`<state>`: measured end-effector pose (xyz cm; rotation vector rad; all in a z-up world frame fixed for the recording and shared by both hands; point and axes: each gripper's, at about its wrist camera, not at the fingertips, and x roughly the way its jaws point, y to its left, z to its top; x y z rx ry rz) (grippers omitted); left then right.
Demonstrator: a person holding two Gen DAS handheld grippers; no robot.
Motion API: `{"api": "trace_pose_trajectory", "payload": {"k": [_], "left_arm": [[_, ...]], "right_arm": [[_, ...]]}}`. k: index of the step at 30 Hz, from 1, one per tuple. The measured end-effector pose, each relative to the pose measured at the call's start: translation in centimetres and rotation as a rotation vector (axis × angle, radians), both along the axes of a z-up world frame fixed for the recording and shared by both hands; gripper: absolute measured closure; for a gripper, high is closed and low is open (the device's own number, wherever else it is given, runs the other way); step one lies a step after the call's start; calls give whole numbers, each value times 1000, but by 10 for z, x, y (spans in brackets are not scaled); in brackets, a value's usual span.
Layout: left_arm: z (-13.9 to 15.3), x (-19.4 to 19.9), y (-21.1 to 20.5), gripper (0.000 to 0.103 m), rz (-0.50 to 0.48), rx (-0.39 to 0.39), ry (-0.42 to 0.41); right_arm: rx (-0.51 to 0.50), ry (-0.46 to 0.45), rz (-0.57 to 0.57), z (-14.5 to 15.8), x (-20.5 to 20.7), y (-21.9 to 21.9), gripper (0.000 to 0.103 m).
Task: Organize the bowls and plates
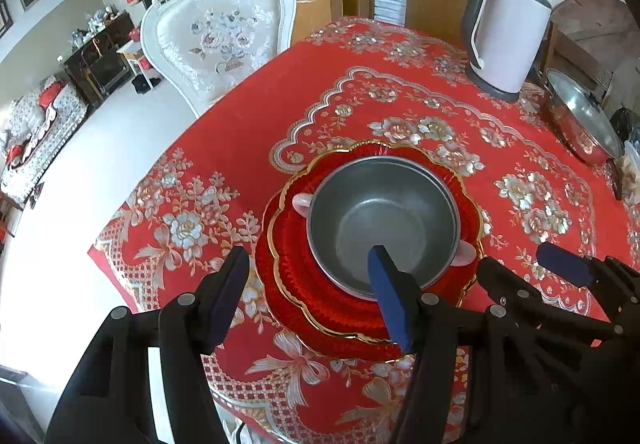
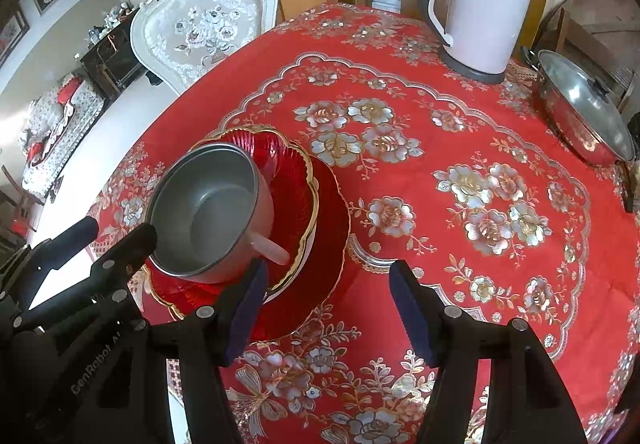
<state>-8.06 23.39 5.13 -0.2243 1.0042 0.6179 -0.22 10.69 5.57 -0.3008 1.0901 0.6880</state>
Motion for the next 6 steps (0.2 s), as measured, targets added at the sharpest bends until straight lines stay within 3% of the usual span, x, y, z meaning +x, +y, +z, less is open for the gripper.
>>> {"api": "trace_pose_trajectory", "payload": {"k": [6], "left_arm": [[-1,0,2,42,5,-16,0]], "right_arm": [[7,5,0,0,0,-1,38]]}}
